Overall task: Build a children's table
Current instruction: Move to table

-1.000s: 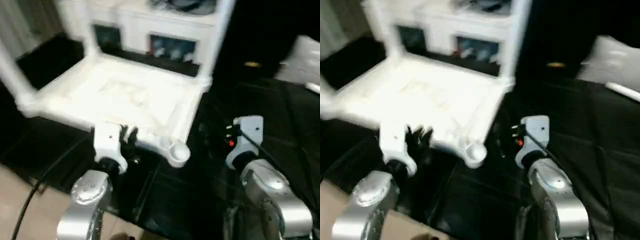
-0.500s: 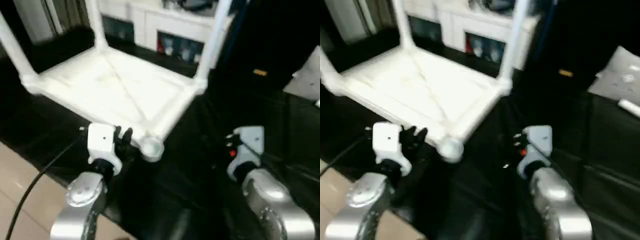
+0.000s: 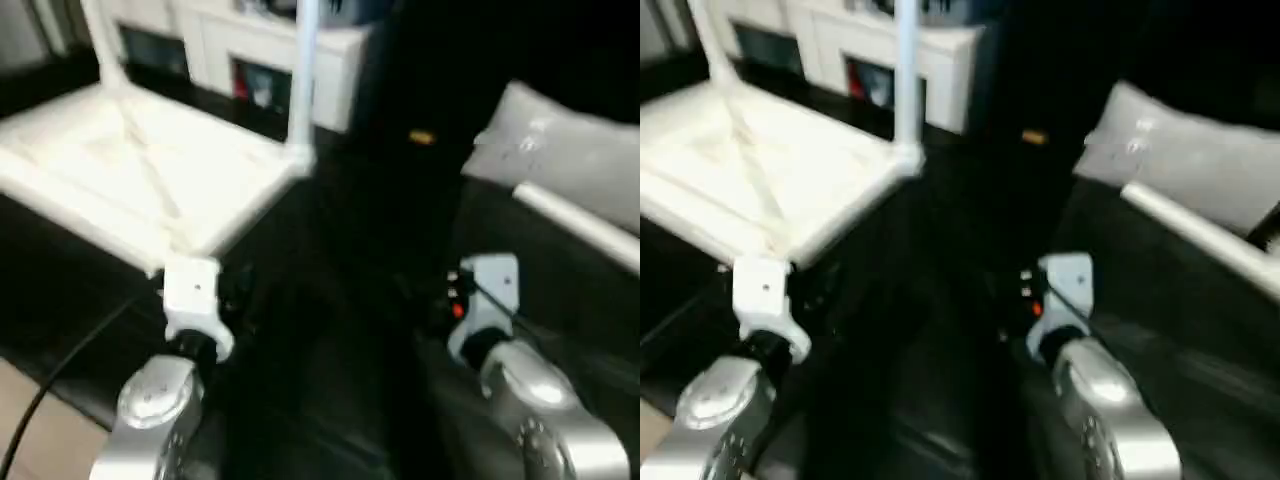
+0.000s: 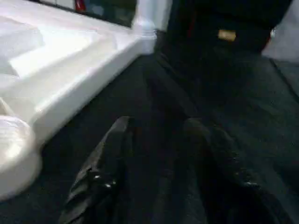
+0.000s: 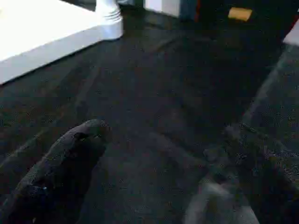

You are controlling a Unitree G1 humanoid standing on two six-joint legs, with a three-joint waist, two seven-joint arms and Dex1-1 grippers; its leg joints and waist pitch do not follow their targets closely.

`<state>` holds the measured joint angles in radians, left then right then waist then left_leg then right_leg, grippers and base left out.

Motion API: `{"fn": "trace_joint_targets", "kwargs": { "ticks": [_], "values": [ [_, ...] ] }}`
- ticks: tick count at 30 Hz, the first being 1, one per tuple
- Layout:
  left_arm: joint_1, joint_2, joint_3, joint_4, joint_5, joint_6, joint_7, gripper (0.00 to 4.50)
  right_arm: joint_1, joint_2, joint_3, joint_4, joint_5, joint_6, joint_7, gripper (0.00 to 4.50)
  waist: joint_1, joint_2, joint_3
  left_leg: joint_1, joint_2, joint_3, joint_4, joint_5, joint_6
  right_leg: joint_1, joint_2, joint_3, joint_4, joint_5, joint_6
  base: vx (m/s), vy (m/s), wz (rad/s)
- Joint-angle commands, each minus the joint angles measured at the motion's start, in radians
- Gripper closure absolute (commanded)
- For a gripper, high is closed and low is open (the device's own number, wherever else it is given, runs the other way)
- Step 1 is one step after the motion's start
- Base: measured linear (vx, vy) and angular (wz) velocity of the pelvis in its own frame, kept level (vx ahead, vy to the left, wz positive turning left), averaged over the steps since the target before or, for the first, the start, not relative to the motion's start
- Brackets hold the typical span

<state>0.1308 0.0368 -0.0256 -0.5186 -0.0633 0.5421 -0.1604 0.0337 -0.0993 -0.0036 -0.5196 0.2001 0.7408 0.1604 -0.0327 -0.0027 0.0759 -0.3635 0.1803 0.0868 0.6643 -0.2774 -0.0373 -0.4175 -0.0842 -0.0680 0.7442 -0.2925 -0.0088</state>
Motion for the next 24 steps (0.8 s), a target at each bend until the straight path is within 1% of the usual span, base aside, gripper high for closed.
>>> {"fn": "trace_joint_targets", "kwargs": {
  "ticks": [1, 2, 3, 4, 5, 6, 7, 8, 9, 10, 11, 12, 13, 14, 15, 16, 17, 18, 19, 20, 21, 22, 23, 24],
  "values": [
    [0.011, -0.004, -0.015, -0.02, -0.002, 0.011, 0.003, 2.51, 0.024, -0.011, -0.018, 0.001, 0.0, 0.018, -0.005, 0.0, -0.018, 0.017, -0.056, 0.066, 0.092, -0.09, -0.168, -0.037, 0.354, -0.002, 0.012, 0.015, -0.049, 0.004, -0.121, -0.13, -0.293, -0.14],
    [0.014, -0.004, -0.014, -0.024, -0.002, 0.013, 0.005, 2.51, 0.024, -0.011, -0.018, 0.001, 0.0, 0.019, -0.005, 0.0, -0.021, -0.024, -0.059, 0.043, 0.049, -0.062, -0.149, -0.021, 0.39, 0.032, -0.008, 0.035, -0.108, 0.082, -0.269, -0.167, -0.283, -0.13],
    [0.02, -0.003, -0.012, -0.031, -0.007, 0.018, 0.012, 2.39, 0.023, -0.009, -0.02, 0.002, 0.001, 0.021, -0.005, 0.0, 0.006, -0.074, -0.061, -0.041, -0.109, 0.046, 0.015, -0.084, 0.343, 0.087, -0.044, 0.062, -0.24, -0.001, -0.455, -0.167, -0.283, -0.13],
    [0.021, -0.003, -0.012, -0.033, -0.007, 0.019, 0.013, 2.3, 0.023, -0.009, -0.02, 0.002, 0.0, 0.022, -0.005, 0.0, 0.037, -0.067, -0.071, -0.044, -0.128, 0.078, 0.111, -0.146, 0.291, 0.099, -0.078, 0.08, -0.266, -0.061, -0.512, -0.181, -0.228, -0.1],
    [0.027, -0.001, -0.01, -0.039, -0.011, 0.022, 0.015, 2.23, 0.022, -0.007, -0.019, 0.004, 0.0, 0.023, -0.004, 0.0, 0.033, -0.061, -0.033, -0.058, -0.094, 0.068, 0.16, -0.144, 0.162, 0.077, -0.115, 0.06, -0.275, -0.212, -0.517, -0.173, -0.193, -0.09],
    [0.03, 0.001, -0.009, -0.042, -0.012, 0.022, 0.015, 2.23, 0.021, -0.006, -0.018, 0.004, 0.0, 0.023, -0.005, 0.0, 0.024, -0.057, -0.01, -0.026, -0.08, 0.065, 0.178, -0.204, 0.085, 0.044, -0.139, 0.045, -0.294, -0.404, -0.426, -0.173, -0.193, -0.09],
    [0.035, 0.002, -0.008, -0.046, -0.013, 0.024, 0.014, 2.18, 0.021, -0.007, -0.015, 0.003, 0.002, 0.023, -0.006, 0.0, 0.016, -0.055, -0.004, -0.006, -0.076, 0.063, 0.174, -0.241, 0.075, 0.038, -0.145, 0.038, -0.304, -0.503, -0.373, -0.168, -0.166, -0.17],
    [0.039, 0.004, -0.008, -0.049, -0.012, 0.026, 0.014, 2.18, 0.021, -0.007, -0.014, 0.003, 0.004, 0.024, -0.006, 0.0, 0.004, -0.031, -0.006, 0.001, -0.051, 0.048, 0.124, -0.259, 0.101, 0.064, -0.15, 0.013, -0.316, -0.636, -0.265, -0.159, -0.094, -0.11],
    [0.044, 0.004, -0.008, -0.054, -0.011, 0.027, 0.014, 2.18, 0.021, -0.009, -0.011, 0.002, 0.007, 0.025, -0.006, 0.0, -0.028, 0.032, -0.002, 0.079, 0.028, -0.011, 0.018, -0.36, 0.062, 0.027, -0.078, -0.089, -0.317, -0.566, -0.083, -0.159, -0.094, -0.11],
    [0.05, 0.003, -0.007, -0.059, -0.012, 0.028, 0.015, 2.03, 0.021, -0.01, -0.009, 0.0, 0.008, 0.027, -0.007, 0.0, -0.058, 0.035, 0.043, 0.003, 0.187, -0.147, -0.186, -0.602, 0.046, 0.014, -0.021, -0.117, -0.13, -0.475, 0.051, -0.246, -0.13, -0.08],
    [0.054, 0.003, -0.007, -0.062, -0.012, 0.027, 0.016, 1.92, 0.022, -0.011, -0.008, 0.001, 0.009, 0.028, -0.006, 0.0, -0.047, 0.026, -0.01, 0.015, 0.237, -0.185, -0.205, -0.641, 0.051, -0.001, -0.001, -0.03, 0.07, -0.223, 0.069, -0.217, -0.202, 0.12],
    [0.06, 0.002, -0.007, -0.067, -0.012, 0.027, 0.017, 1.92, 0.024, -0.013, -0.006, 0.001, 0.009, 0.028, -0.005, 0.0, -0.023, 0.063, 0.002, 0.017, 0.186, -0.119, -0.189, -0.531, 0.069, -0.039, 0.013, -0.017, 0.08, -0.088, 0.019, -0.217, -0.202, 0.12],
    [0.063, 0.002, -0.007, -0.07, -0.012, 0.027, 0.017, 1.82, 0.024, -0.013, -0.005, 0.001, 0.01, 0.028, -0.005, 0.0, -0.029, 0.067, 0.005, -0.002, 0.161, -0.102, -0.198, -0.553, 0.088, -0.008, 0.018, -0.023, 0.079, -0.061, 0.007, -0.125, -0.193, 0.15],
    [0.068, 0.002, -0.008, -0.074, -0.01, 0.027, 0.019, 1.82, 0.024, -0.013, -0.006, 0.001, 0.01, 0.028, -0.005, 0.0, -0.025, 0.056, -0.005, 0.016, 0.11, -0.093, -0.211, -0.633, 0.073, 0.036, 0.031, -0.026, 0.03, -0.063, -0.017, -0.128, -0.201, -0.14],
    [0.069, 0.001, -0.008, -0.074, -0.01, 0.027, 0.019, 1.82, 0.024, -0.013, -0.006, 0.001, 0.01, 0.028, -0.005, 0.0, -0.022, 0.041, -0.007, 0.017, 0.108, -0.096, -0.222, -0.642, 0.077, 0.058, 0.025, -0.012, 0.015, -0.076, -0.014, -0.128, -0.201, -0.14],
    [0.073, -0.002, -0.008, -0.076, -0.011, 0.025, 0.023, 1.82, 0.024, -0.014, -0.007, 0.001, 0.011, 0.029, -0.003, 0.0, -0.017, 0.03, -0.016, 0.036, 0.1, -0.102, -0.217, -0.614, 0.089, 0.064, 0.013, 0.007, -0.017, -0.086, -0.012, -0.097, -0.248, -0.18],
    [0.076, -0.006, -0.006, -0.079, -0.013, 0.027, 0.033, 1.82, 0.021, -0.016, -0.008, 0.001, 0.012, 0.032, -0.001, 0.0, -0.013, -0.015, -0.031, 0.039, 0.043, -0.082, -0.167, -0.425, 0.16, 0.078, -0.022, 0.064, -0.115, -0.089, -0.042, -0.088, -0.268, -0.24],
    [0.076, -0.007, -0.003, -0.08, -0.014, 0.028, 0.038, 1.82, 0.018, -0.015, -0.007, 0.003, 0.011, 0.034, 0.0, 0.0, 0.027, -0.038, -0.032, -0.053, -0.073, 0.001, -0.012, -0.152, 0.2, 0.145, -0.131, 0.132, -0.26, -0.243, -0.125, -0.088, -0.268, -0.24],
    [0.075, -0.008, 0.0, -0.08, -0.013, 0.031, 0.043, 1.82, 0.016, -0.015, -0.007, 0.005, 0.011, 0.034, 0.001, 0.0, 0.05, -0.051, -0.031, -0.051, -0.08, 0.014, 0.032, -0.041, 0.172, 0.133, -0.146, 0.146, -0.283, -0.33, -0.093, -0.098, -0.254, -0.23],
    [0.074, -0.009, 0.003, -0.08, -0.012, 0.032, 0.047, 1.82, 0.014, -0.015, -0.006, 0.007, 0.01, 0.034, 0.002, 0.0, 0.054, -0.065, -0.046, -0.063, -0.062, -0.004, -0.014, 0.101, 0.108, 0.129, -0.112, 0.144, -0.23, -0.217, 0.027, -0.052, -0.236, -0.13],
    [0.071, -0.009, 0.009, -0.076, -0.012, 0.036, 0.052, 1.82, 0.011, -0.016, -0.004, 0.01, 0.012, 0.033, 0.002, 0.0, 0.053, -0.061, -0.038, -0.06, -0.049, -0.007, -0.066, 0.168, 0.075, 0.124, -0.08, 0.128, -0.2, -0.019, 0.145, -0.052, -0.236, -0.13],
    [0.069, -0.008, 0.012, -0.075, -0.012, 0.036, 0.053, 1.82, 0.01, -0.017, -0.002, 0.012, 0.013, 0.032, 0.002, 0.0, 0.056, -0.046, -0.039, -0.047, -0.035, -0.01, -0.081, 0.174, 0.058, 0.122, -0.073, 0.118, -0.189, 0.096, 0.167, -0.003, -0.165, -0.18],
    [0.067, -0.005, 0.017, -0.073, -0.012, 0.036, 0.053, 1.82, 0.007, -0.018, -0.001, 0.015, 0.015, 0.03, 0.002, 0.0, 0.047, -0.026, -0.034, -0.049, -0.022, -0.022, -0.108, 0.108, 0.025, 0.119, -0.059, 0.09, -0.178, 0.212, 0.175, 0.004, -0.096, -0.12],
    [0.066, -0.003, 0.019, -0.072, -0.012, 0.036, 0.052, 1.82, 0.004, -0.017, -0.002, 0.016, 0.016, 0.03, 0.002, 0.0, 0.055, -0.016, -0.034, -0.024, -0.01, -0.015, -0.111, 0.014, -0.014, 0.101, -0.04, 0.091, -0.186, 0.234, 0.166, 0.004, -0.096, -0.12]
  ]
}}
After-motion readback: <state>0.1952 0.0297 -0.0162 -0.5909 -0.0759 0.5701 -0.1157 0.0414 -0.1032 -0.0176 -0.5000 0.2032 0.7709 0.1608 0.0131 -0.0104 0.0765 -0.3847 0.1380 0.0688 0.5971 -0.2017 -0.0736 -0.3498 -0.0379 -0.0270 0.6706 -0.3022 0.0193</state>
